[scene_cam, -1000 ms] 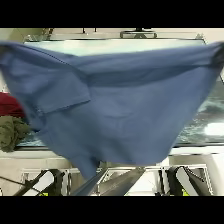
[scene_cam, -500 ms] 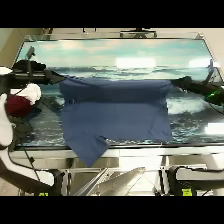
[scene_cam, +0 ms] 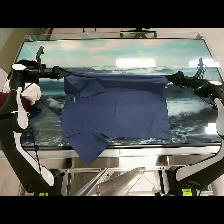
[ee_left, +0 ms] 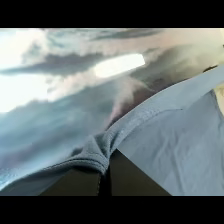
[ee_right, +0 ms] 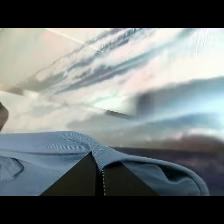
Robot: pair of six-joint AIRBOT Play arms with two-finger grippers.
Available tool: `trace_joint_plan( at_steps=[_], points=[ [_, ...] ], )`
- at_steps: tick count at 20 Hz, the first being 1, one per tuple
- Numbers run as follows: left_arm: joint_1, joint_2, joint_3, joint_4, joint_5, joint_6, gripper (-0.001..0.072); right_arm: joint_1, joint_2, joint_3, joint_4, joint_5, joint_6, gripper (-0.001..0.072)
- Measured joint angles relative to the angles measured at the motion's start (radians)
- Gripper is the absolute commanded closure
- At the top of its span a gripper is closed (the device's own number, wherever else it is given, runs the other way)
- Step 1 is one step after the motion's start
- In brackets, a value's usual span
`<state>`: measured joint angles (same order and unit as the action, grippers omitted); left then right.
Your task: Fold the shirts.
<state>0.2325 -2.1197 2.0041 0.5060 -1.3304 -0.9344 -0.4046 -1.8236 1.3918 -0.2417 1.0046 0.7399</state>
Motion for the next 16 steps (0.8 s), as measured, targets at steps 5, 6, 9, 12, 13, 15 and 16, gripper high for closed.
trace_joint_plan(
  at_steps=[5,6,9,12,13,15,16],
  points=[
    [0.015,-0.026,-0.002,0.089,-0.07,-0.039,0.0697,0.003,-0.023,0.025,-0.164,0.034,0.054,0.0697],
    [0.016,-0.027,-0.01,0.116,-0.087,-0.05,0.0697,0.003,-0.024,0.027,-0.211,0.039,0.069,0.0698],
    [0.015,-0.03,-0.044,0.195,-0.133,-0.08,0.0698,0.004,-0.027,0.029,-0.334,0.044,0.113,0.0697],
    [0.014,-0.032,-0.068,0.246,-0.179,-0.112,0.0697,0.008,-0.027,0.03,-0.408,0.037,0.136,0.0697],
    [0.014,-0.032,-0.072,0.252,-0.189,-0.124,0.0697,0.011,-0.027,0.03,-0.421,0.032,0.143,0.0696],
    [0.011,-0.032,-0.077,0.272,-0.203,-0.143,0.0695,0.02,-0.027,0.03,-0.441,0.018,0.144,0.0692],
    [0.007,-0.032,-0.078,0.275,-0.206,-0.148,0.0694,0.025,-0.027,0.03,-0.448,0.009,0.149,0.0688]
  ],
)
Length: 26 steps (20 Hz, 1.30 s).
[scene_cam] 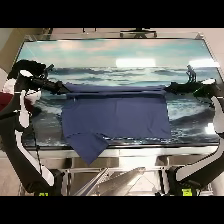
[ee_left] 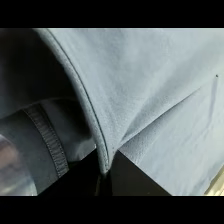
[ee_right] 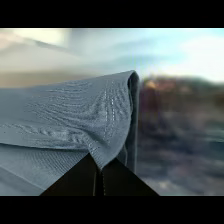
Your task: Fold the shirts.
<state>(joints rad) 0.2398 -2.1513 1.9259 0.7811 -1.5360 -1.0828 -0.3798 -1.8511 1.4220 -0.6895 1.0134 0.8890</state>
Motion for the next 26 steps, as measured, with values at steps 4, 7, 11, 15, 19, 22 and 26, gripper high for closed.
trace_joint_plan(
  at_steps=[4,7,11,15,19,22,26],
  points=[
    [-0.021,0.0,-0.003,0.016,-0.006,-0.01,0.05,0.022,0.0,0.0,-0.018,-0.029,0.0,0.0552],
    [-0.024,0.0,-0.001,0.016,-0.034,-0.027,0.011,0.029,0.002,0.0,-0.018,-0.012,0.0,0.0417],
    [0.018,0.001,0.059,0.024,-0.134,-0.106,0.0116,0.002,0.045,0.003,-0.072,0.05,0.036,0.0386],
    [0.081,0.08,0.059,0.028,-0.188,-0.186,0.018,-0.064,0.132,0.003,-0.129,0.169,0.079,0.0385],
    [0.118,0.28,-0.178,0.031,-0.182,-0.192,0.0181,-0.132,0.201,-0.068,-0.148,0.299,0.114,0.0382],
    [0.126,0.478,-0.465,0.034,-0.131,-0.166,0.0181,-0.168,0.237,-0.188,-0.169,0.34,0.122,0.0259],
    [0.13,0.738,-0.868,0.039,-0.02,-0.148,0.0181,-0.183,0.25,-0.32,-0.212,0.343,0.13,0.0251]
  ],
)
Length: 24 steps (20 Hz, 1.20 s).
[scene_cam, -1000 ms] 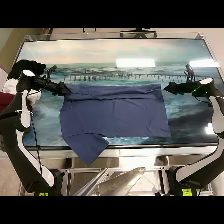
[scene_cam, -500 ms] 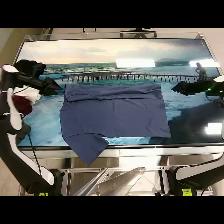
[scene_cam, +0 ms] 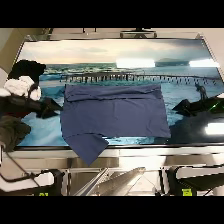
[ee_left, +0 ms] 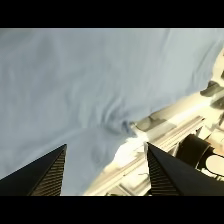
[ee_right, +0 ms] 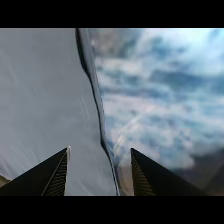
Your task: Fold the shirts.
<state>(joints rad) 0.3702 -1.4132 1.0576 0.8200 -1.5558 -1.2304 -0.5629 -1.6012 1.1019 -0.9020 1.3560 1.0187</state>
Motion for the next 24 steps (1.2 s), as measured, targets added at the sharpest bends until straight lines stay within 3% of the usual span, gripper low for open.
trace_joint_plan(
  at_steps=[4,10,17,19,24],
  points=[
    [0.001,0.163,-0.26,0.0,0.082,0.004,0.0181,0.009,0.003,-0.068,-0.018,-0.011,-0.006,0.0251],
    [0.001,0.303,-0.477,0.002,0.125,-0.009,0.0181,0.028,0.004,-0.165,-0.004,0.005,-0.013,0.0251],
    [0.0,0.393,-0.576,0.118,0.116,-0.085,0.0181,0.081,0.006,-0.27,0.0,0.026,-0.009,0.0262],
    [0.0,0.414,-0.583,0.152,0.11,-0.105,0.0181,0.097,0.007,-0.272,-0.007,0.028,-0.013,0.0348],
    [0.0,0.43,-0.589,0.194,0.142,-0.124,0.0181,0.111,0.034,-0.269,-0.018,0.013,-0.016,0.0348]
  ],
)
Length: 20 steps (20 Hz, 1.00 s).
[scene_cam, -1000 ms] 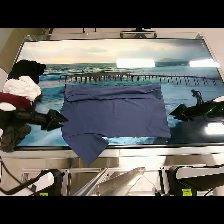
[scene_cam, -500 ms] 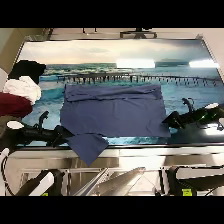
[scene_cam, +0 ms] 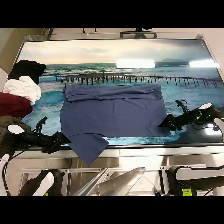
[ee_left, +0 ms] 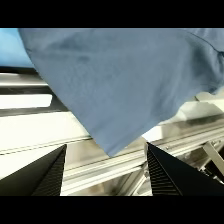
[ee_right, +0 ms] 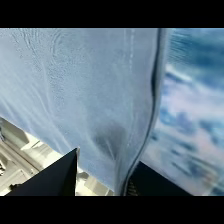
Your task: Fold the shirts.
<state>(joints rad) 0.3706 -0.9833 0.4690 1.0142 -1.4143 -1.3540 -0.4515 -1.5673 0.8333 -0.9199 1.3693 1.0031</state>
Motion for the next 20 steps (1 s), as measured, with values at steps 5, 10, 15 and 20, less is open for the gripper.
trace_joint_plan(
  at_steps=[5,10,15,20],
  points=[
    [0.0,-0.088,-0.05,-0.002,0.098,0.031,0.0181,0.002,0.044,0.006,0.006,-0.035,-0.001,0.0347],
    [0.0,-0.234,-0.077,-0.139,0.139,0.141,0.0249,0.004,0.068,0.007,0.043,-0.008,-0.004,0.0348],
    [-0.001,-0.307,-0.084,-0.213,0.188,0.238,0.0636,0.003,0.073,0.007,0.056,0.011,-0.004,0.0351],
    [-0.001,-0.322,-0.08,-0.265,0.199,0.285,0.0678,0.004,0.074,0.007,0.057,0.024,-0.009,0.0695]
  ],
)
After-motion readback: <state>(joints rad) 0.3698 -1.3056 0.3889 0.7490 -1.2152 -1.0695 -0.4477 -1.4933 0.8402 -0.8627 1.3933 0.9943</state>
